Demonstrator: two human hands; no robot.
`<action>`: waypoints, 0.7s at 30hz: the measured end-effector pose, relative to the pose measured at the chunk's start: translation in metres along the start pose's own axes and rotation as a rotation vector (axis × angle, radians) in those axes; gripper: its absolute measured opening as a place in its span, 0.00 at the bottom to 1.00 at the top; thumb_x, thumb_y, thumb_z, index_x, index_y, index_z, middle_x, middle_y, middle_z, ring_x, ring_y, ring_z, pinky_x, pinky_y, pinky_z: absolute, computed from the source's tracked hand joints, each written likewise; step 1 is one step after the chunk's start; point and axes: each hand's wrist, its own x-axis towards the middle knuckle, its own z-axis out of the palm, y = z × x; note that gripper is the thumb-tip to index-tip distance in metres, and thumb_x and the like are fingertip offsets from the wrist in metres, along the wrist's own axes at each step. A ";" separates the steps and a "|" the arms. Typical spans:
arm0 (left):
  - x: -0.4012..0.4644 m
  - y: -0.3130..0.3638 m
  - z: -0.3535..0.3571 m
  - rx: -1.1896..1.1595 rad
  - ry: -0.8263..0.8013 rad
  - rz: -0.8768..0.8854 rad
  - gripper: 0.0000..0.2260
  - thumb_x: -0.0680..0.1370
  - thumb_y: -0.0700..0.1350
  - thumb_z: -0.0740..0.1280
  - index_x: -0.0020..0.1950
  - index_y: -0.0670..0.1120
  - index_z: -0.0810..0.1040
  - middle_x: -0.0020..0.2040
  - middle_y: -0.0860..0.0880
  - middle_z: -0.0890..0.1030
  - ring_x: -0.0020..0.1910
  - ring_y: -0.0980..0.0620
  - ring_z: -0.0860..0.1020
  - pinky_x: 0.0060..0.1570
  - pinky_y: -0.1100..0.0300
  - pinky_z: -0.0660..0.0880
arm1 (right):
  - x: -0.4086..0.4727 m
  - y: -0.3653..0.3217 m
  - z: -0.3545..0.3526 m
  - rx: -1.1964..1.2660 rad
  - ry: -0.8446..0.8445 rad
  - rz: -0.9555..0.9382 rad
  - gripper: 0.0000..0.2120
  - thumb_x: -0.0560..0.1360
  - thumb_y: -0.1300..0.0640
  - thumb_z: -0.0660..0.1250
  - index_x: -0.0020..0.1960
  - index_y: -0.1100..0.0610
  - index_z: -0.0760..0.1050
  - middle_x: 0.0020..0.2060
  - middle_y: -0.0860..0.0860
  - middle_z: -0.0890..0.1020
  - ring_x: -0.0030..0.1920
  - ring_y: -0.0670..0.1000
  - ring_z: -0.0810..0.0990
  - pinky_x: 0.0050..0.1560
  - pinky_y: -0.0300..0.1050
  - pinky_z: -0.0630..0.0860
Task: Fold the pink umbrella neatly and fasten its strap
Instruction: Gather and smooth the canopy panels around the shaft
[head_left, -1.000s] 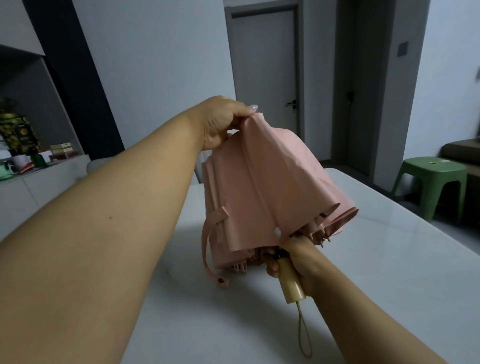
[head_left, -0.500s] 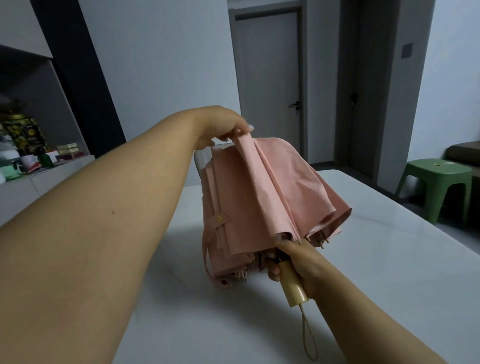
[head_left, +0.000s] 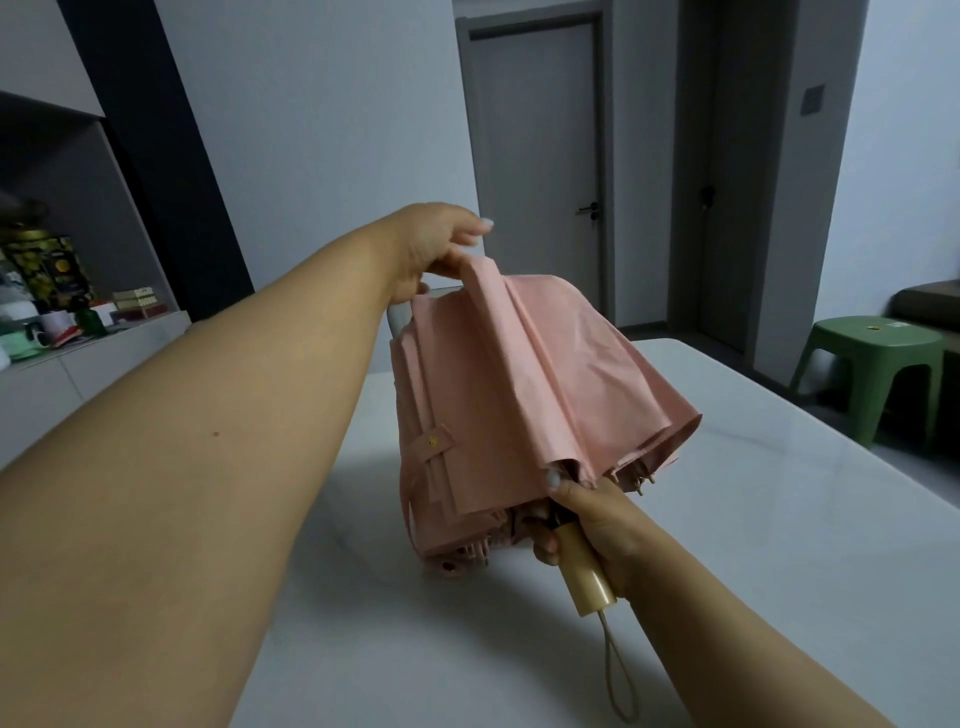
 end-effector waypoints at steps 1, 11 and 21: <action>-0.001 0.000 0.001 0.126 0.018 -0.015 0.08 0.78 0.53 0.64 0.42 0.50 0.74 0.35 0.51 0.75 0.39 0.52 0.73 0.56 0.49 0.64 | 0.000 0.000 0.000 -0.003 -0.001 0.003 0.33 0.45 0.46 0.85 0.36 0.62 0.71 0.27 0.55 0.72 0.22 0.51 0.71 0.25 0.41 0.69; -0.006 0.002 -0.002 0.030 -0.094 -0.023 0.07 0.77 0.47 0.66 0.39 0.50 0.73 0.34 0.52 0.77 0.38 0.56 0.76 0.58 0.50 0.64 | 0.001 0.001 -0.002 -0.015 0.028 0.005 0.31 0.48 0.47 0.83 0.37 0.62 0.71 0.27 0.55 0.72 0.22 0.51 0.70 0.26 0.41 0.69; -0.012 0.000 -0.012 0.159 -0.137 0.025 0.04 0.73 0.43 0.73 0.47 0.48 0.82 0.41 0.55 0.82 0.45 0.60 0.78 0.61 0.51 0.64 | 0.000 0.000 0.000 -0.033 0.070 0.022 0.17 0.62 0.52 0.74 0.37 0.63 0.71 0.28 0.56 0.71 0.23 0.51 0.70 0.26 0.40 0.69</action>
